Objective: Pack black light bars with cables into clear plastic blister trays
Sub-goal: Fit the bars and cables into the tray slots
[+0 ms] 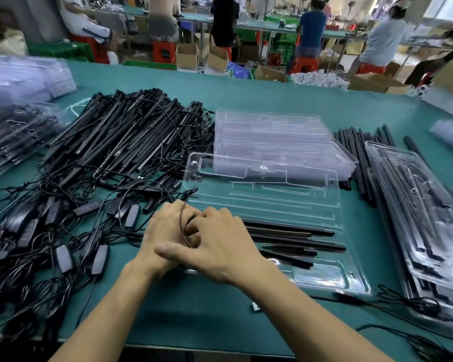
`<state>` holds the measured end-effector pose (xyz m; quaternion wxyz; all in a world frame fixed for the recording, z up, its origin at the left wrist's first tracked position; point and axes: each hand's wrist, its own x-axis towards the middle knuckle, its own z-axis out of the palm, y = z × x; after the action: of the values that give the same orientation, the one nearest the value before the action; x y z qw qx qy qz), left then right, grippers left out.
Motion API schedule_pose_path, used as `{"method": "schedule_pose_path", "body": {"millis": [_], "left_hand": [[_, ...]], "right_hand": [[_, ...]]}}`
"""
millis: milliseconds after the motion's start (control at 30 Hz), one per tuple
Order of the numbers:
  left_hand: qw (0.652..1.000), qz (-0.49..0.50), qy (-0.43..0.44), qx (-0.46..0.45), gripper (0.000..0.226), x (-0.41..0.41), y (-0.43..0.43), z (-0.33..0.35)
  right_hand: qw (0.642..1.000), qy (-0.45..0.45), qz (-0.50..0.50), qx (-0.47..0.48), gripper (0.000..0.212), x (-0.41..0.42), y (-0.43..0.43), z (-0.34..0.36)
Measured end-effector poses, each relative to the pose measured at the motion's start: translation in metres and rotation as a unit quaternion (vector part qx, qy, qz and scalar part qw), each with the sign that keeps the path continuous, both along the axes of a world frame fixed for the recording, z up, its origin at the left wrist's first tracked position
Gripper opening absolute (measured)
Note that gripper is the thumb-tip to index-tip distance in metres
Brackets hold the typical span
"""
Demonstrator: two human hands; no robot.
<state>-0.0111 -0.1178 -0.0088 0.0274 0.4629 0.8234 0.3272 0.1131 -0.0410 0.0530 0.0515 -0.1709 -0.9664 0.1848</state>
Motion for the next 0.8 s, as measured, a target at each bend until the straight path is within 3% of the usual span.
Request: {"method": "schedule_pose_path", "body": {"millis": [100, 233, 300, 367, 433, 500, 567, 667, 733, 800], "left_hand": [[1.0, 0.026, 0.011, 0.006, 0.011, 0.006, 0.0, 0.001], [0.999, 0.006, 0.034, 0.021, 0.019, 0.008, -0.011, -0.004], [0.998, 0.007, 0.032, 0.056, 0.034, 0.004, -0.017, -0.009], [0.993, 0.039, 0.039, 0.107, 0.034, 0.0, -0.022, -0.011], [0.984, 0.088, 0.03, 0.153, 0.036, -0.004, -0.024, -0.009], [0.98, 0.134, 0.027, 0.144, 0.043, -0.012, -0.025, -0.008], [0.984, 0.155, 0.051, 0.068, 0.046, -0.021, -0.023, -0.008], [0.977, 0.165, 0.131, -0.023, 0.035, -0.025, -0.016, -0.007], [0.972, 0.166, 0.156, -0.051, 0.041, -0.022, -0.01, -0.007], [0.972, 0.157, 0.166, -0.046, 0.051, -0.019, -0.003, -0.008]], "right_hand": [[0.995, 0.024, -0.052, -0.082, 0.056, -0.021, -0.001, 0.0], [0.978, 0.053, -0.009, -0.203, 0.04, -0.022, 0.01, 0.004], [0.939, 0.164, -0.019, -0.302, 0.035, -0.007, 0.023, 0.012], [0.875, 0.275, -0.017, -0.398, 0.025, 0.017, 0.043, 0.02], [0.824, 0.332, -0.003, -0.459, 0.024, 0.045, 0.064, 0.025], [0.799, 0.352, 0.009, -0.487, 0.024, 0.071, 0.084, 0.021], [0.805, 0.333, 0.021, -0.49, 0.018, 0.095, 0.099, 0.01], [0.83, 0.253, 0.06, -0.494, 0.033, 0.126, 0.111, -0.007], [0.835, 0.211, 0.068, -0.503, 0.02, 0.139, 0.112, -0.012], [0.848, 0.164, 0.068, -0.499, 0.025, 0.146, 0.11, -0.011]]}}
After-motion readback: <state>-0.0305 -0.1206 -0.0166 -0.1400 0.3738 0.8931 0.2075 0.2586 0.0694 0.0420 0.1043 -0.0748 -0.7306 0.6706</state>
